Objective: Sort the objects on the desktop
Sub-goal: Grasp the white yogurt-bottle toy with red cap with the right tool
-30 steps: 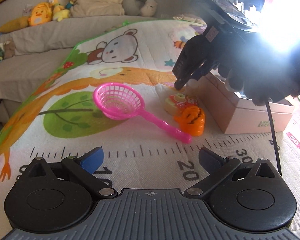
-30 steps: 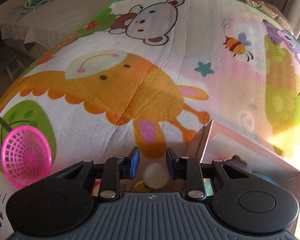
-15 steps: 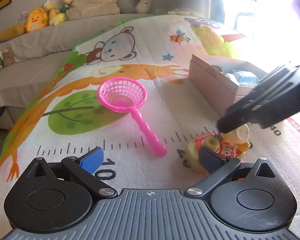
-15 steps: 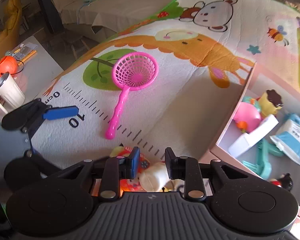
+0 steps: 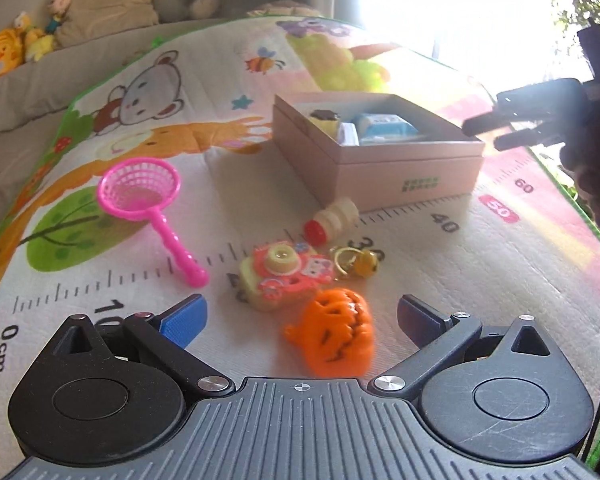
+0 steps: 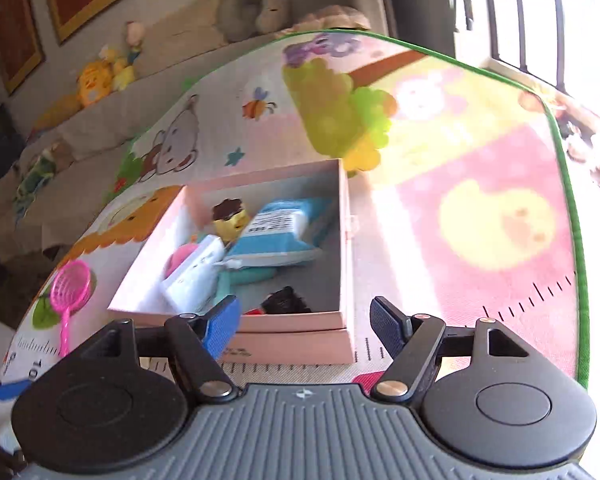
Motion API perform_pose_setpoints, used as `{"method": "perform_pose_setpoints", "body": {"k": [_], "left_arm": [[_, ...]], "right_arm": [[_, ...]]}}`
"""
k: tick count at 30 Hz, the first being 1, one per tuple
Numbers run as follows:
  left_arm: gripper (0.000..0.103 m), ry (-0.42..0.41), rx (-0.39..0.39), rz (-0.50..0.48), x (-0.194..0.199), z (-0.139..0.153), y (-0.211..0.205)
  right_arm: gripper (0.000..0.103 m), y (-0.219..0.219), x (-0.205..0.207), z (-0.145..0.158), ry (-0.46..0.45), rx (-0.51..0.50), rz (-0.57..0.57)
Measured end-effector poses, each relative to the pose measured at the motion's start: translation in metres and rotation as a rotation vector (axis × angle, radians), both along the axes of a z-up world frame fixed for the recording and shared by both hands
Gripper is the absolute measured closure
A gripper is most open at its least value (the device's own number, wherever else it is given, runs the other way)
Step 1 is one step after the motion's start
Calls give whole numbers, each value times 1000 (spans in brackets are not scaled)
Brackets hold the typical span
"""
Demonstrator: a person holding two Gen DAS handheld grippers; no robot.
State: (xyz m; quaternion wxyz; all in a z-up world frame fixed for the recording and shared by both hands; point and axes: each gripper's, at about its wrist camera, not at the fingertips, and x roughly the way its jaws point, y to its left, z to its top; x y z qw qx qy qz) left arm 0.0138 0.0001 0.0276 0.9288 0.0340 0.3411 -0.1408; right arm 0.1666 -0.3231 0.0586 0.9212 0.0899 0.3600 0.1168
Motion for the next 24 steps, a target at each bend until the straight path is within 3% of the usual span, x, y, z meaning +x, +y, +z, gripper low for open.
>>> {"method": "perform_pose_setpoints", "body": {"k": [4,5,6,10,12,14,17,21,24], "left_arm": [[0,21,50,-29,-2,-7,-17],[0,22,62,-32,-2,-7,-18],[0,24,71,-30,-3,-8,-17],[0,36,99,-13,-4,-12,-12],[0,23,133,6,-3,-12,-9],[0,-2,187,50,0,-11,-4],[0,-29,241,129,7,-8,10],[0,-44,265,211,11,-4,29],[0,-45,242,240,9,-1,40]], "right_arm": [[29,1,26,-23,53,107,6],[20,9,28,-25,49,105,15],[17,17,28,-24,35,85,20],[17,37,24,-23,27,112,150],[17,48,13,-16,7,63,214],[17,64,-9,-4,-57,-68,274],[17,84,-33,7,-102,-186,351],[17,112,-50,8,-108,-230,447],[31,141,-48,-2,-67,-248,511]]}}
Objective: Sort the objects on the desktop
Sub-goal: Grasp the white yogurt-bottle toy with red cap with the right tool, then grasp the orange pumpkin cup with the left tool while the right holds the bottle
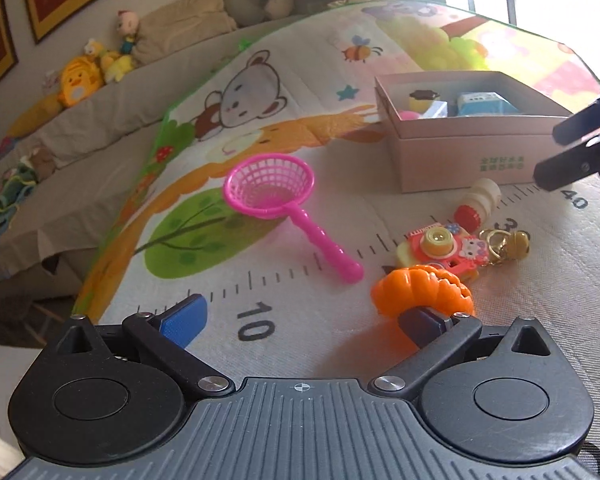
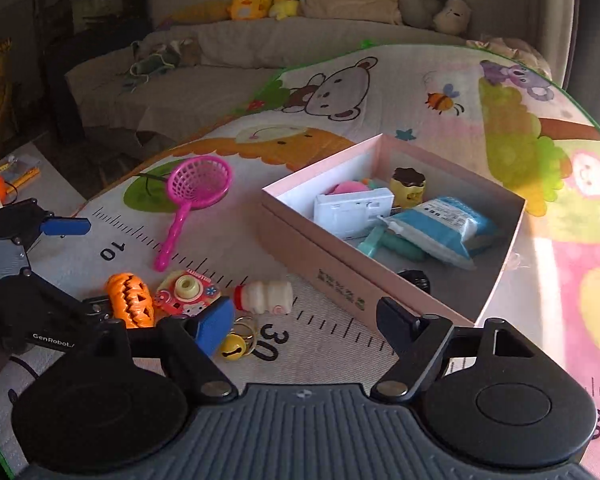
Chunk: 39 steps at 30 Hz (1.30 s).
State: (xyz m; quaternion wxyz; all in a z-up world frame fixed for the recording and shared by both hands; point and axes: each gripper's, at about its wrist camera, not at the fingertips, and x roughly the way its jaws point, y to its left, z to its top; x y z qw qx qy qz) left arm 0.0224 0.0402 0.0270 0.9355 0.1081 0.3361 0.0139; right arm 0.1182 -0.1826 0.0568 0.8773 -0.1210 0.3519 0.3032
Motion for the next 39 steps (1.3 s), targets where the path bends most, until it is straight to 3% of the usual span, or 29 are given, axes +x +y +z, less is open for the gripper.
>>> {"method": "perform_pose_setpoints", "body": {"k": [2,6,7,9,10,18,23,27,32,39], "left_arm": [[0,10,-55,-30,-6,2,3],[0,25,-164,-147,-19,5,-5],[0,20,-166,-172,-21,6,-9],[0,8,-142,-210,-23,4,-24],[0,7,-121,-219,-22,2,-29],[0,-25,-69,-243,-15,0,-58],[2,-16,-55,-256,-11,-3,-64],[12,-3,-12,-302,-15,-7,-69],[14,26,16,-319,-9,-13,-66],[14,99,-81,-469,-33,-9,-70]], "right_arm": [[41,18,8,-12,38,-29,13],[42,34,29,-31,109,5,-10],[44,36,33,-34,115,17,-20],[59,38,38,-38,123,18,-32],[60,37,38,-39,133,18,-41],[60,-7,-11,-18,68,48,-80],[60,-34,-44,-29,91,62,-124],[60,-41,-66,-41,109,63,-149],[60,-43,-81,-42,113,79,-143],[58,-39,-89,-43,89,54,-136]]}}
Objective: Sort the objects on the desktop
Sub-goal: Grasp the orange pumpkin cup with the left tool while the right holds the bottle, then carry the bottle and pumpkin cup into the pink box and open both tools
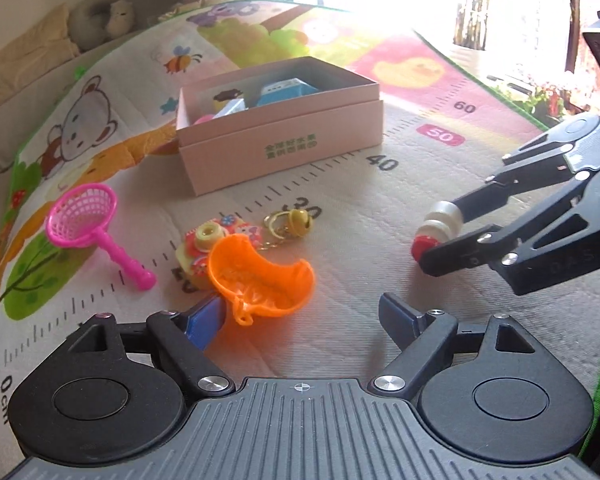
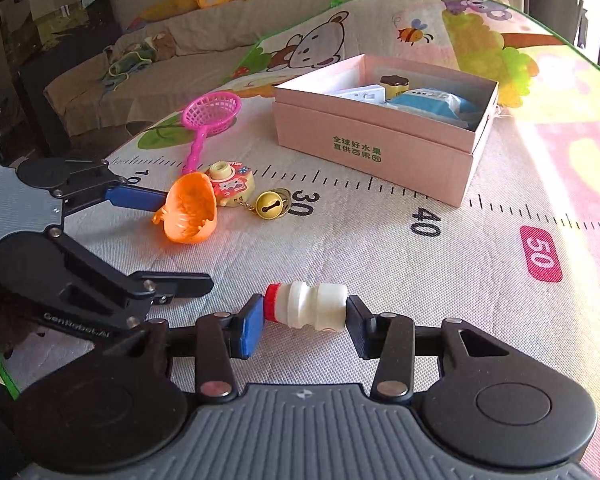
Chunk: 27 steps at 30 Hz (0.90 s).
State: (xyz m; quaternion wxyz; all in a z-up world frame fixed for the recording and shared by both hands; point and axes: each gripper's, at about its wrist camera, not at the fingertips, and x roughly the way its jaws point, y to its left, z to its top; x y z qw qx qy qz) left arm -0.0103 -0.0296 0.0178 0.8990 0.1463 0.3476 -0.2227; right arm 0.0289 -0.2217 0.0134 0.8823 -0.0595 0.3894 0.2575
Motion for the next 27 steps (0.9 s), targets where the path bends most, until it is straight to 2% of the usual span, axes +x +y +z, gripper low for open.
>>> {"method": "perform_pose_setpoints", "body": {"k": [3,6,9,11,17,19,21,24,27], "left_arm": [[12,-20,12,-13,-7,-1,-2],[11,-44,40,54,2,-2,1],[13,-39,28,122,14,-1,6],[16,-37,24,147,20,0,7],[37,-34,28,144,18,-1,6],[37,-39,27,147,17,0,6],[37,-45,25,151,15,2,8],[37,-56,18,140,10,10,8],[37,-108,2,93,4,34,7]], "right_arm": [[55,3,-3,-3,-27,-28,3],[47,6,-6,-4,-44,-44,11],[45,6,-7,-5,-52,-48,8],[44,4,-7,-5,-53,-47,2],[44,5,-9,-4,-69,-56,5],[47,7,-9,-4,-67,-57,14],[59,7,-9,-4,-58,-56,20],[60,6,-8,-1,-44,-50,26],[60,-2,-10,19,-33,-14,62]]}}
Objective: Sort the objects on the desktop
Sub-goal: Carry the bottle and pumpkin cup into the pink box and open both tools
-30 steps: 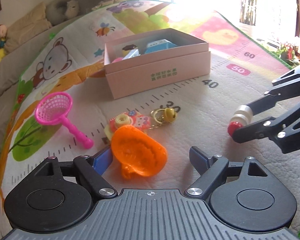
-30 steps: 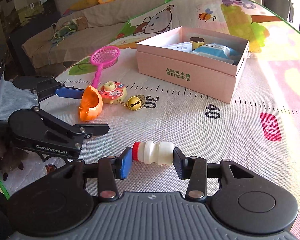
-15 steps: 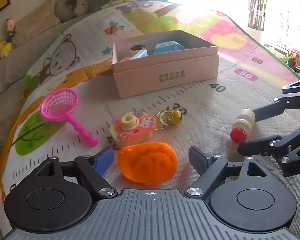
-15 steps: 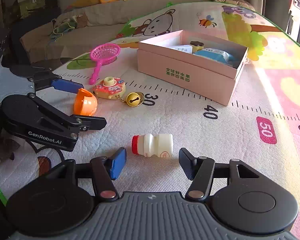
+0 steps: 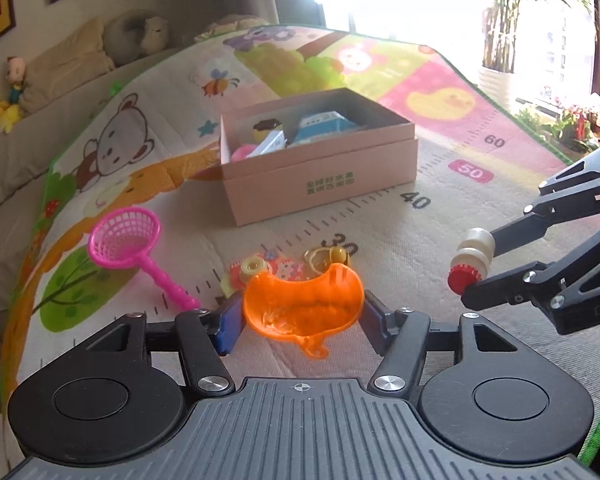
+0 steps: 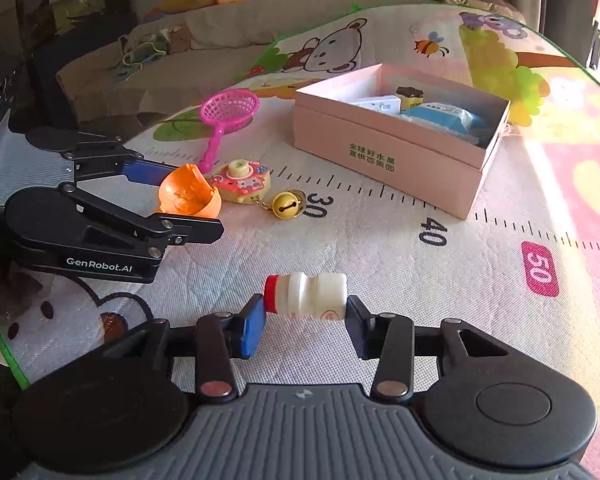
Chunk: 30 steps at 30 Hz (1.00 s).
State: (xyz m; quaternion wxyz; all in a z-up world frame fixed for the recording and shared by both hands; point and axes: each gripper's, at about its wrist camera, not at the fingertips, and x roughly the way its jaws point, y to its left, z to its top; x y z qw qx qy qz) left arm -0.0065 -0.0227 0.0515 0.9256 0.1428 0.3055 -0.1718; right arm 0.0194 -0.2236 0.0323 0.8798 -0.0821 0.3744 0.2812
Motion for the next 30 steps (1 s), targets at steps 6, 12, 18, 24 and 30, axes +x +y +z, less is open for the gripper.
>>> {"method": "perform_pose_setpoints", "body": {"k": [6,12,18,24,30], "left_arm": [[38,-257,23,-39,25,69,-18],[34,-273,-73,-41,105,80,-53],[12,-185,-113,1,116,50,-39],[7,-112,-70,108,72,13,1],[3,-16,-85,247,50,-13,45]], "right_arm": [[60,-41,20,110,-198,163,-75],[60,-52,73,153,-308,177,-177],[60,-49,128,130,-227,159,-242],[60,-40,166,85,-96,152,-260],[56,-20,167,60,-73,114,-273]]}}
